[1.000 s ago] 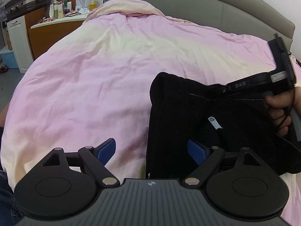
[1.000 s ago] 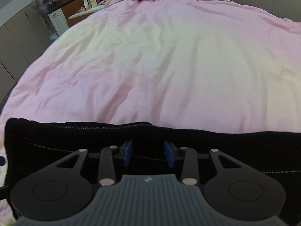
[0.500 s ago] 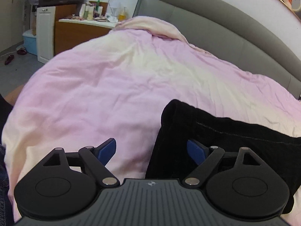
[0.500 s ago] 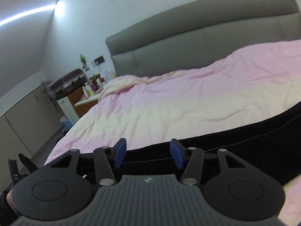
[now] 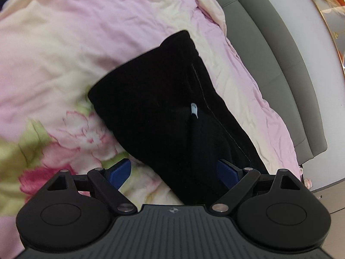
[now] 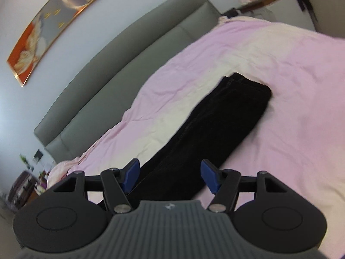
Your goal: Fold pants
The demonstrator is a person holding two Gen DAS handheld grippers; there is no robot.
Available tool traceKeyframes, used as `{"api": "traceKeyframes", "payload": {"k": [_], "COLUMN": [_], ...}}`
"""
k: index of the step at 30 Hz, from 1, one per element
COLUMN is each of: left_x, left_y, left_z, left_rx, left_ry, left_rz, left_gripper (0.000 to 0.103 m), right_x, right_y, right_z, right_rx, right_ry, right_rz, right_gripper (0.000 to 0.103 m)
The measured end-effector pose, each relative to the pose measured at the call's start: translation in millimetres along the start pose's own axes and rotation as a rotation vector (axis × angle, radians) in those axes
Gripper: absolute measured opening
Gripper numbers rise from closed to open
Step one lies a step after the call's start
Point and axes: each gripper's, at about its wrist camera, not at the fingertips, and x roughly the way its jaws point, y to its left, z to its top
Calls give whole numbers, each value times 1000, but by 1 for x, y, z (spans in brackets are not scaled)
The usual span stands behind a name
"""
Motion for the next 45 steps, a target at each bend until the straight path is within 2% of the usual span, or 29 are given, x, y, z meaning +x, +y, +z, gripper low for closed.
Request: {"api": "traceKeyframes", "payload": {"k": [4, 9, 12, 14, 18, 19, 21, 22, 23, 24, 25, 27, 28, 32, 38, 41, 43, 45], "left_x": [25, 48, 59, 65, 71, 72, 74, 74, 73, 72, 72, 65, 62, 44, 7, -10, -6, 7], "left_y": [1, 19, 27, 27, 17, 15, 15, 17, 18, 21, 24, 28, 27, 4, -19, -8, 10, 35], "left_z": [-3, 2, 9, 14, 19, 17, 12, 11, 9, 7, 5, 5, 7, 28, 65, 89, 104, 107], "left_rx": [-63, -254, -340, -372, -365, -360, -382, -409, -439, -467, -494, -496, -467, -277, -238, -221, -226, -205], "left_ry": [-1, -87, -128, -137, -150, -161, -210, -233, -245, -249, -252, -241, -232, -226, -195, -167, -142, -93], "left_rz": [9, -83, -107, -97, -61, -53, -55, -56, -44, -32, -30, -76, -89, -114, -133, -84, -19, 88], "left_gripper": [103, 103, 103, 103, 103, 103, 103, 101, 91, 69, 50, 42, 39, 35, 34, 35, 35, 36], "right_x": [36, 75, 100, 116, 142, 149, 161, 165, 167, 167, 165, 154, 147, 120, 42, -8, -27, -36], "right_y": [-54, -112, -129, -134, -148, -148, -142, -138, -136, -139, -142, -146, -142, -111, -49, -37, -44, -58], "right_z": [5, 21, 32, 41, 56, 60, 69, 73, 76, 78, 79, 81, 84, 106, 131, 120, 101, 71], "right_rx": [235, 459, 467, 442, 459, 451, 409, 393, 392, 416, 457, 502, 478, 392, 323, 324, 328, 318], "right_ry": [-21, -56, -78, -94, -141, -136, -106, -96, -85, -82, -85, -117, -124, -114, -107, -103, -71, -29], "right_rz": [12, 37, 37, 15, -7, -11, -19, -17, -11, 7, 41, 102, 111, 128, 171, 175, 152, 92], "right_gripper": [63, 69, 71, 71, 75, 79, 82, 72, 60, 34, 20, 18, 17, 16, 16, 16, 16, 16]}}
